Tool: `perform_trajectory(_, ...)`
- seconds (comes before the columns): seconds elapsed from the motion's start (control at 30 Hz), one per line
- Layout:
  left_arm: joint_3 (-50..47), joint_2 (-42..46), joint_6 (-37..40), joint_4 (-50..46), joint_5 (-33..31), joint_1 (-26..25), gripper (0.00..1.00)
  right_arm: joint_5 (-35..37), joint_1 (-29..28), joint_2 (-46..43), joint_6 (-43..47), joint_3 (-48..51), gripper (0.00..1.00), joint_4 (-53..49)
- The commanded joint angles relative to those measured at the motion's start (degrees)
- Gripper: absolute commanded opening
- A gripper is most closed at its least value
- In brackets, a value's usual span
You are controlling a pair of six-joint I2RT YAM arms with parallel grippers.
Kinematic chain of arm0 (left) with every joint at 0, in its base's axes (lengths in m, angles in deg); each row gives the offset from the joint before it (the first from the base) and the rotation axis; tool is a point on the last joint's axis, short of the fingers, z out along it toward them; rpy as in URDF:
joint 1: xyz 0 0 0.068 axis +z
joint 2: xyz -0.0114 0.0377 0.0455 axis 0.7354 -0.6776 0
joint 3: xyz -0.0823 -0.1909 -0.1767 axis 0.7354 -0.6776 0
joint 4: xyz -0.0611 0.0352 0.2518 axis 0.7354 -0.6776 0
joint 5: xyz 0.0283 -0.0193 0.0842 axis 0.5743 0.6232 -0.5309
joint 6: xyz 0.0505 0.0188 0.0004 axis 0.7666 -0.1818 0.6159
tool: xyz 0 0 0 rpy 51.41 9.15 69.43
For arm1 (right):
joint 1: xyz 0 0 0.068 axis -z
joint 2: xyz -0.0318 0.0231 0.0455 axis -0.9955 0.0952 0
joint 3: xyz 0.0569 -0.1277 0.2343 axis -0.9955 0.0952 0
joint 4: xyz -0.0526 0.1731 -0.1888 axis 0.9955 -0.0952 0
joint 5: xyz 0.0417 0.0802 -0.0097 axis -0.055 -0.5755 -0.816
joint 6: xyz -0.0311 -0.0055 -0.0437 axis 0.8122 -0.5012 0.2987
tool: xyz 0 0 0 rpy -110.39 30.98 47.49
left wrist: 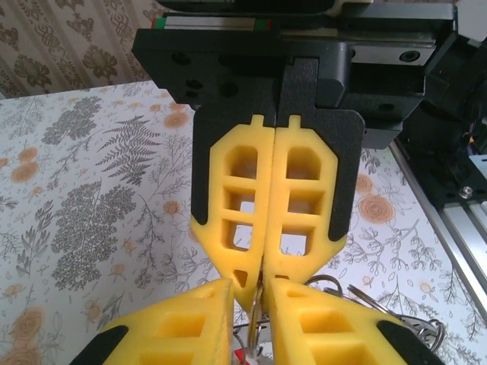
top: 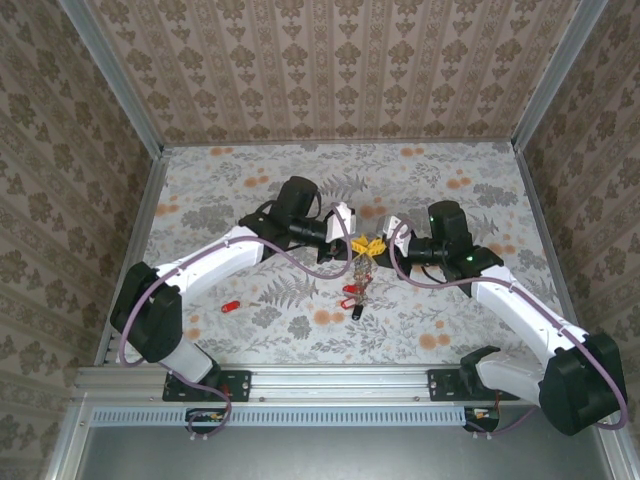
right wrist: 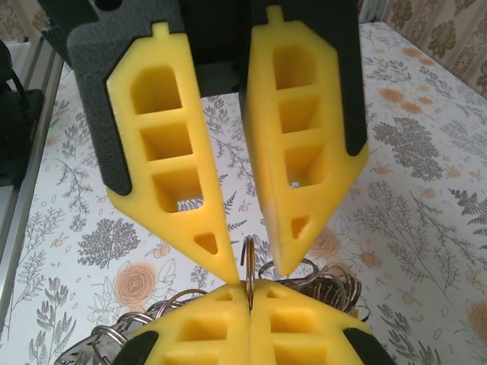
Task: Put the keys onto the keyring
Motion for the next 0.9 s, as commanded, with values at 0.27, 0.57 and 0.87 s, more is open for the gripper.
perform_trajectory(0.27,2.43,-0.78,4.99,-7.98,-2.29,-0.94,0.22,-0.18,-0.51,-1.56,1.58,-2.26,0.0,-0.32)
perform_trajectory(0.57,3.82,-1.86,4.91,-8.01,-1.5,-1.25,0.01,-1.99,-0.82,-1.47,-0.04,-2.01,0.02,1.44)
perform_trajectory(0.87,-2.85,2.07,-4.5,7.56,3.94,1.22,0.0,0.38,1.44,-2.19,-6.57,5.66,0.16,9.41)
